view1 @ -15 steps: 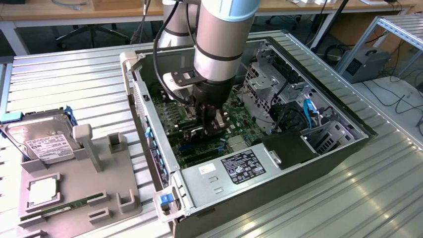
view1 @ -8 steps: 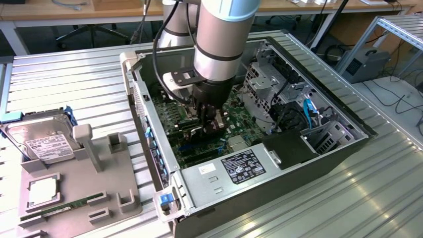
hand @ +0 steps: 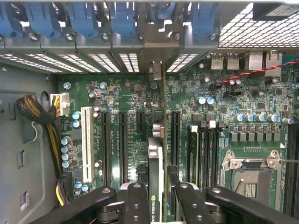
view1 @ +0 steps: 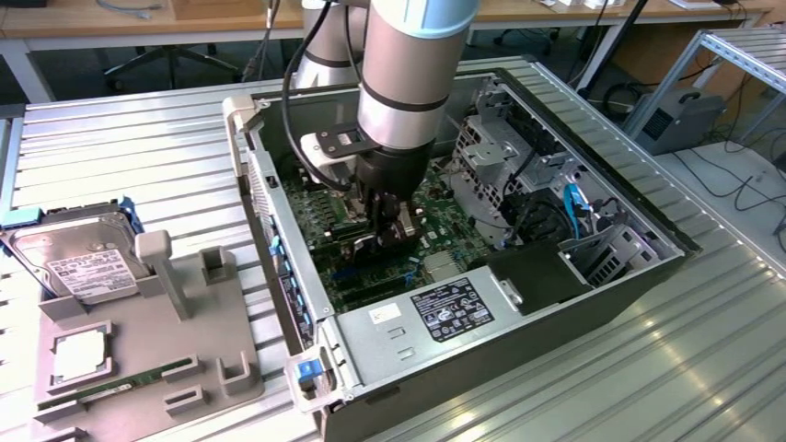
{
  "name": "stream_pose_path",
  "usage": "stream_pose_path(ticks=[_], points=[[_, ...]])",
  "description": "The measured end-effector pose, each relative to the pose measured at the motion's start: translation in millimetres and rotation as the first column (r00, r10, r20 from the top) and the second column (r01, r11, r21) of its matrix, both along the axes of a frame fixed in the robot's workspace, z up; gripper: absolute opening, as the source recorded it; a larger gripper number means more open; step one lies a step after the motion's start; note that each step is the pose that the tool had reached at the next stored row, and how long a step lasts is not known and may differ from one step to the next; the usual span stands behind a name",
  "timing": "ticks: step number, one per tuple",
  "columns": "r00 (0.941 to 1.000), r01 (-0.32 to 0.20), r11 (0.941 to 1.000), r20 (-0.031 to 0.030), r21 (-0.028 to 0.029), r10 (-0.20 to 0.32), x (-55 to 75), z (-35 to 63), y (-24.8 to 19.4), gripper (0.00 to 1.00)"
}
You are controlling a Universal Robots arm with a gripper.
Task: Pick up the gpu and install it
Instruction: 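Insert the gpu into the slot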
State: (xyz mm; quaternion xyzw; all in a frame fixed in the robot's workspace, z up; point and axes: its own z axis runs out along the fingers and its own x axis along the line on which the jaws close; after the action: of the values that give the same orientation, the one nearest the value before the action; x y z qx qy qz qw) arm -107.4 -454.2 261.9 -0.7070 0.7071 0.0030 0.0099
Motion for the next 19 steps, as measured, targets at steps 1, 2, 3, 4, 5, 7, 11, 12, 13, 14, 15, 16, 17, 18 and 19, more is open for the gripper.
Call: stream_pose_path(ticks=[1, 2, 3, 4, 5, 7, 11, 12, 13, 14, 15, 16, 17, 18, 19], points=[[1.0, 0.0, 1.0, 0.0001, 0.0005, 0.0, -0.3, -0.1, -0.1, 0.27], [1.0, 0.0, 1.0, 0.0001, 0.0028, 0.0, -0.8, -0.1, -0.7, 0.27], [1.0, 0.0, 1.0, 0.0001, 0.0042, 0.0, -0.9, -0.2, -1.2, 0.27], [1.0, 0.0, 1.0, 0.0001, 0.0051, 0.0, -1.1, -0.3, -1.5, 0.27], [1.0, 0.0, 1.0, 0.0001, 0.0062, 0.0, -1.3, -0.3, -1.8, 0.27], [1.0, 0.0, 1.0, 0.0001, 0.0086, 0.0, -2.2, -0.4, -2.3, 0.27], [1.0, 0.0, 0.9999, 0.0008, 0.0109, 0.0, -4.8, -1.5, -2.6, 0.27], [1.0, 0.0, 0.9999, 0.0009, 0.0109, 0.0, -5.0, -1.5, -2.5, 0.27], [1.0, 0.0, 0.9999, 0.0011, 0.011, 0.0, -5.2, -1.7, -2.6, 0.27], [1.0, 0.0, 0.9999, 0.001, 0.011, 0.0, -5.3, -1.7, -2.6, 0.27], [1.0, 0.0, 0.9999, 0.0001, 0.0116, 0.0, -5.4, -1.7, -2.5, 0.27], [1.0, 0.0, 0.9999, 0.0002, 0.0117, 0.0, -5.4, -1.8, -2.5, 0.27], [1.0, 0.0, 0.9999, 0.0002, 0.0118, 0.0, -5.5, -2.2, -2.8, 0.27], [1.0, 0.0, 0.9999, 0.0002, 0.0117, 0.0, -5.4, -2.1, -2.8, 0.27], [1.0, 0.0, 0.9999, 0.0001, 0.0116, 0.0, -5.4, -2.1, -2.8, 0.27]])
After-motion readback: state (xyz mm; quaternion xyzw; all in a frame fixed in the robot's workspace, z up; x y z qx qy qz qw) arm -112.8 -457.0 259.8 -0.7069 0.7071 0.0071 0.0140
